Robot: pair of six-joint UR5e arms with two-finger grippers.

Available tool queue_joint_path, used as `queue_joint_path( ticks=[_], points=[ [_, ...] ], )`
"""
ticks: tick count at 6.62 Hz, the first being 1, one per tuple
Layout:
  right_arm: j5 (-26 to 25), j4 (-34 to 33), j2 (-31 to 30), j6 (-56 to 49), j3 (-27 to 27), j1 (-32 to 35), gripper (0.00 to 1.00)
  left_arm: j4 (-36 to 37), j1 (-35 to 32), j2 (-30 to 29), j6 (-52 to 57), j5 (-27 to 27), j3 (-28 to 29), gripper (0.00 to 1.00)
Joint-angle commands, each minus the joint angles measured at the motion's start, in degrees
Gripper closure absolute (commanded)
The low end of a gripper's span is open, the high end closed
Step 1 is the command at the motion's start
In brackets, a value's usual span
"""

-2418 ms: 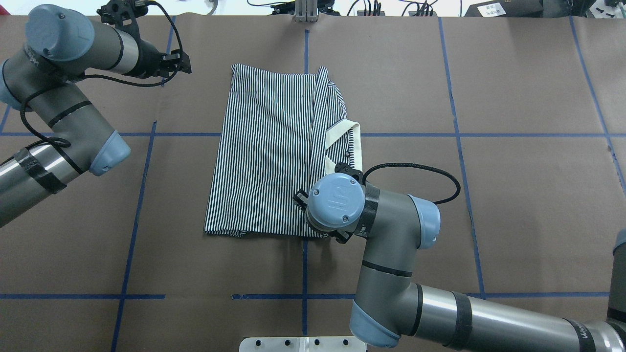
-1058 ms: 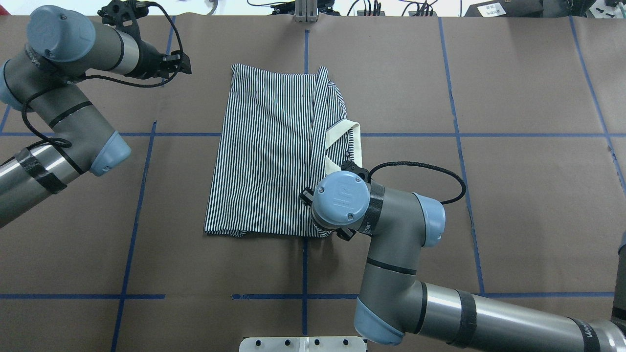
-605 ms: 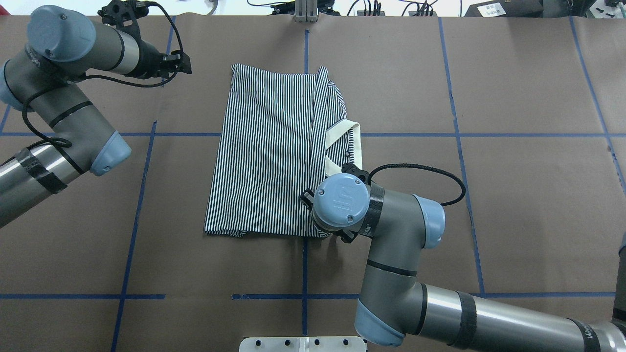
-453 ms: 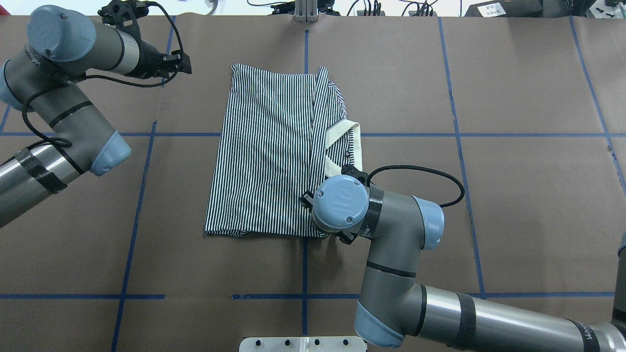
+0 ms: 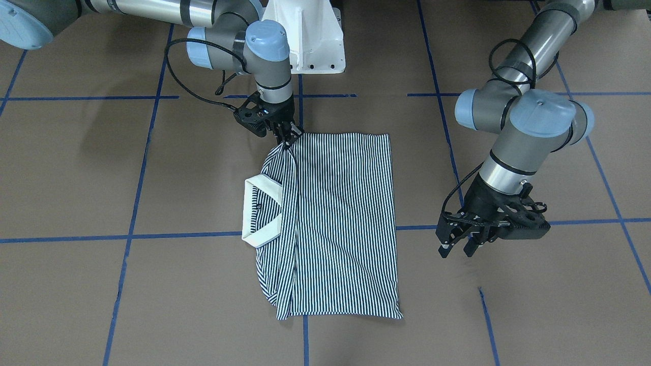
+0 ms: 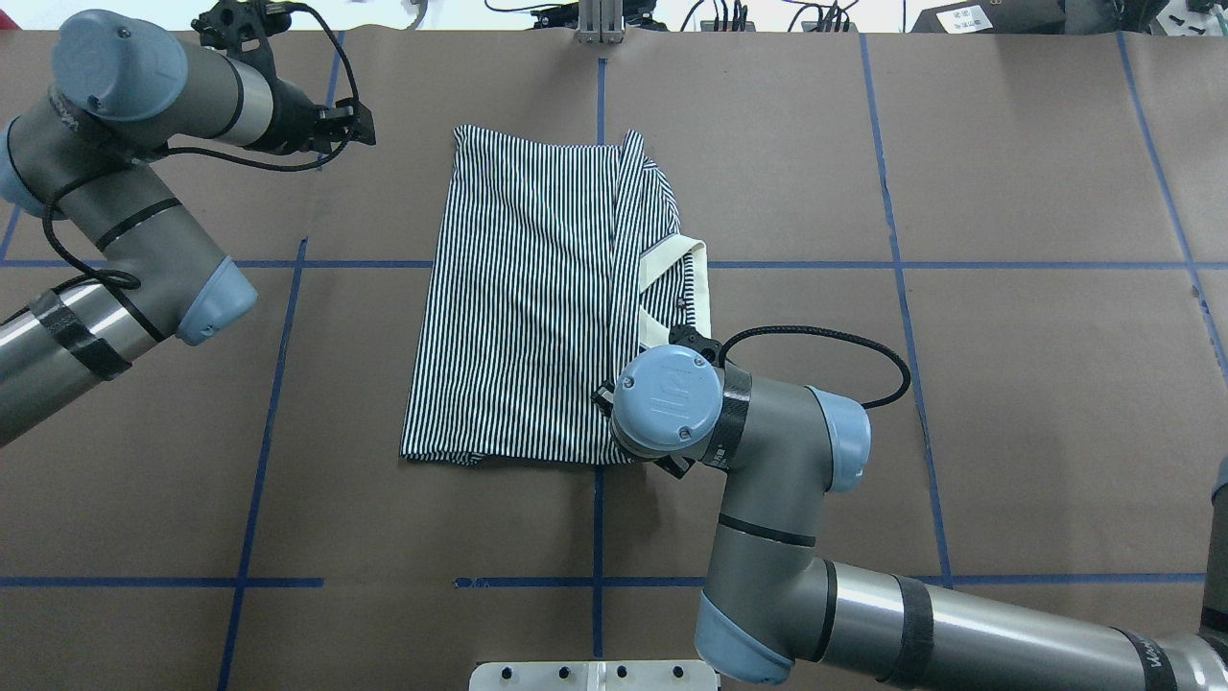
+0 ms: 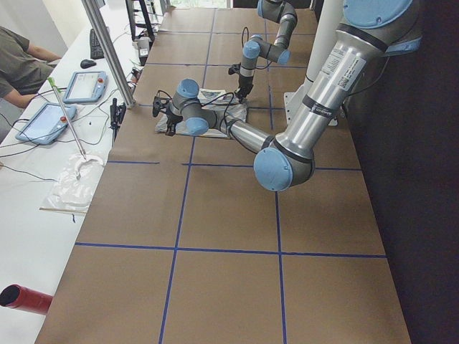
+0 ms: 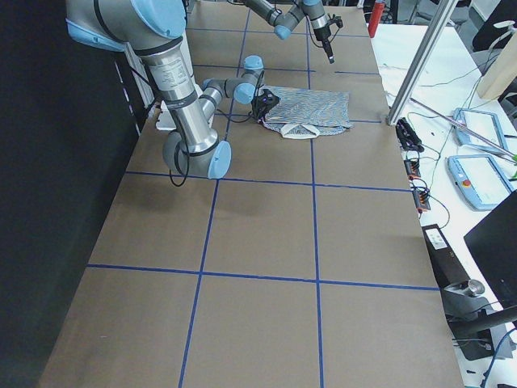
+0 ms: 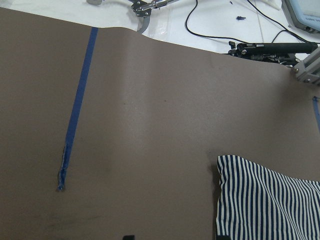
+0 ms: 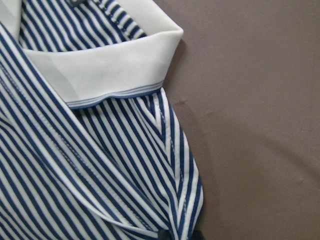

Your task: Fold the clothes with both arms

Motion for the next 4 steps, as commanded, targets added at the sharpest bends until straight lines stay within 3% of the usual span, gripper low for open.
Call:
queue_joint_path(
  ticks=[1,2,3,4],
  points=[
    [0.3,0.0,0.4,-0.2,0.7,0.0,1.00,0.0,0.0,0.1,-0.5,0.0,-0.2,0.36],
    [0.4,-1.2,-0.6,-0.2,3.6,0.3,1.00,0.5,0.1,0.0,-4.6,0.0,-1.0,0.37],
    [0.4,-2.2,-3.5,-0.3,7.6,0.3,1.00,1.6,3.6,1.2,-11.7,0.5,-5.7,0.38],
    [0.4,-2.2,-5.8,-0.3,10.2,0.3,1.00,1.8,7.3,7.4,-15.6,0.7,-14.1,0.38]
  ],
)
